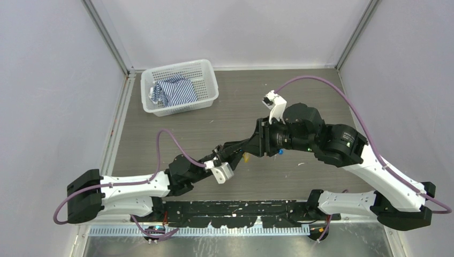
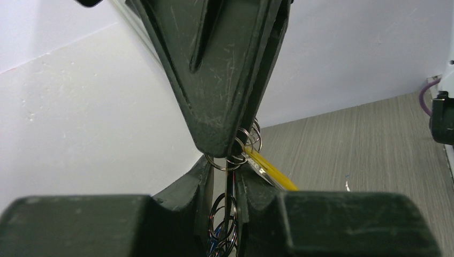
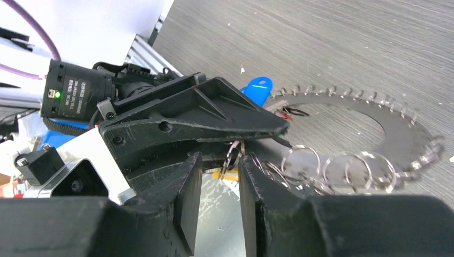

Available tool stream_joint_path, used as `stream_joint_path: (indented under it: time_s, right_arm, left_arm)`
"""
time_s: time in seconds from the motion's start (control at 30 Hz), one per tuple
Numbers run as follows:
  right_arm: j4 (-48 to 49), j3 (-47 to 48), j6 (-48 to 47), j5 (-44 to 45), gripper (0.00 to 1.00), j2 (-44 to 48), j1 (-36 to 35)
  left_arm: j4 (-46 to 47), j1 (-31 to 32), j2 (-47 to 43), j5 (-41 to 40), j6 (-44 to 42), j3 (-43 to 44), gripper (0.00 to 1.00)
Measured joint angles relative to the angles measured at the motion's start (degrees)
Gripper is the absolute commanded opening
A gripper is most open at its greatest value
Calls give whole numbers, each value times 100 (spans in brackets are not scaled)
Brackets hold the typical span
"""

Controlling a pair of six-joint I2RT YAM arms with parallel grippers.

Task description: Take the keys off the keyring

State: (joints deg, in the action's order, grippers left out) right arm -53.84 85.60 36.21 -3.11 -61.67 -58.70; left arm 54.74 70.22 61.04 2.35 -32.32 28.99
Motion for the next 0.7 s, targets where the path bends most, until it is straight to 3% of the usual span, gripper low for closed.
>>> stream_joint_path:
  time_s: [0.4, 0.7]
  right_arm:
    - [557, -1078, 483, 1003, 36, 1025, -15]
    - [1440, -1698, 535, 1799, 31, 1482, -785]
  left_arm:
    - [262, 28, 238, -649, -181, 0, 0]
    - [243, 28, 367, -844, -267, 2, 0]
